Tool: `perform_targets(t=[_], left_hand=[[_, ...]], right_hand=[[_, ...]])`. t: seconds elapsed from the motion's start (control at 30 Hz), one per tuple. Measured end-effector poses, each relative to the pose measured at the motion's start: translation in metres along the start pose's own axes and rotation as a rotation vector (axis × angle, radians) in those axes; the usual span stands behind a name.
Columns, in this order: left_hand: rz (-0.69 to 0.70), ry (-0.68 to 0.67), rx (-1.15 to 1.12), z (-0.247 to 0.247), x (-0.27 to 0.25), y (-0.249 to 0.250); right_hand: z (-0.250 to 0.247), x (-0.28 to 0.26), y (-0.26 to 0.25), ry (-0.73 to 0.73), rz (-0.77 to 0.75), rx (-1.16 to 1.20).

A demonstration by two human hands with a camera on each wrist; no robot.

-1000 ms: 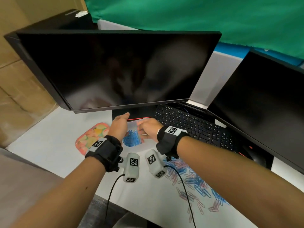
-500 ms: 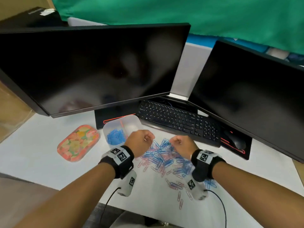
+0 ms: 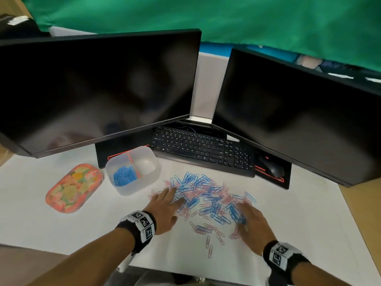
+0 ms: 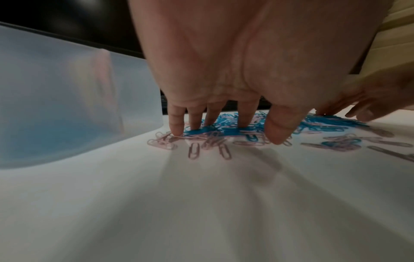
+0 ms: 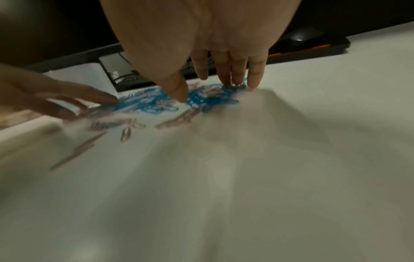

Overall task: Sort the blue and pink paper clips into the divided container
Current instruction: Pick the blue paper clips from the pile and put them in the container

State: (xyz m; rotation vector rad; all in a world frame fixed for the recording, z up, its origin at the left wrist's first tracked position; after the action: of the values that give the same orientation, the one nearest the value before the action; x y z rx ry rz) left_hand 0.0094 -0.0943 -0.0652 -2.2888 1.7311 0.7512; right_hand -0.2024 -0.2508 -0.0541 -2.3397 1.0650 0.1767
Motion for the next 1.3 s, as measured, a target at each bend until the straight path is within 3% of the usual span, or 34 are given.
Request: perform_targets(t=[0.13, 0.23, 0.33, 0.4, 0.5, 0.6, 0.77, 1.13, 1.3], left_hand=[[0.044, -0.065, 0.043, 0.012, -0.004, 0.008], [0.068, -0.083, 0.025, 0.015, -0.008, 0.009], [0.112, -0.001, -0.054, 0.007, -0.012, 0.009], [0.121, 0.118, -0.174, -0.006, -0.014, 0.005], [0.014, 0.271, -0.362, -0.025, -0.015, -0.017], [-0.184, 0.358, -0.416, -0.040, -0.014, -0.048], [-0.338, 0.332, -0.434, -0.050, 0.004, -0.067], [-0.345, 0.124, -0.204, -0.039, 0.040, -0.053], [-0.358, 0.129, -0.313, -0.038, 0.037, -0.059]], right_hand=[[0.034, -0.012, 0.008, -0.115, -0.098, -0.235], [0.035, -0.014, 0.004, -0.145, -0.143, -0.225], [0.002, -0.001, 0.007, 0.039, -0.134, -0.095], [-0.025, 0.014, 0.020, 0.142, -0.030, 0.010], [-0.050, 0.036, 0.035, 0.180, 0.121, 0.041], [-0.056, 0.053, 0.036, 0.135, 0.165, 0.005], [-0.049, 0.063, 0.038, 0.042, 0.227, -0.068], [-0.047, 0.054, 0.048, -0.023, 0.308, 0.039], [-0.042, 0.059, 0.054, -0.072, 0.307, 0.005]])
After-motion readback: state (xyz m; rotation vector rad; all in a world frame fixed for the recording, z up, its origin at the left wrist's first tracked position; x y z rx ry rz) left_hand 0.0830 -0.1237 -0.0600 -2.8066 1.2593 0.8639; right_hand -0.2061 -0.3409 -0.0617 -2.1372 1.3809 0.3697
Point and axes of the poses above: each hand's wrist, its own x-axis towards the middle knuckle, its own z-axis out of the palm, y = z × x, the point moved 10 cm from there along x, towards the middle knuckle, and after that the axes turned 1 degree about x, right-handed, at the moved point
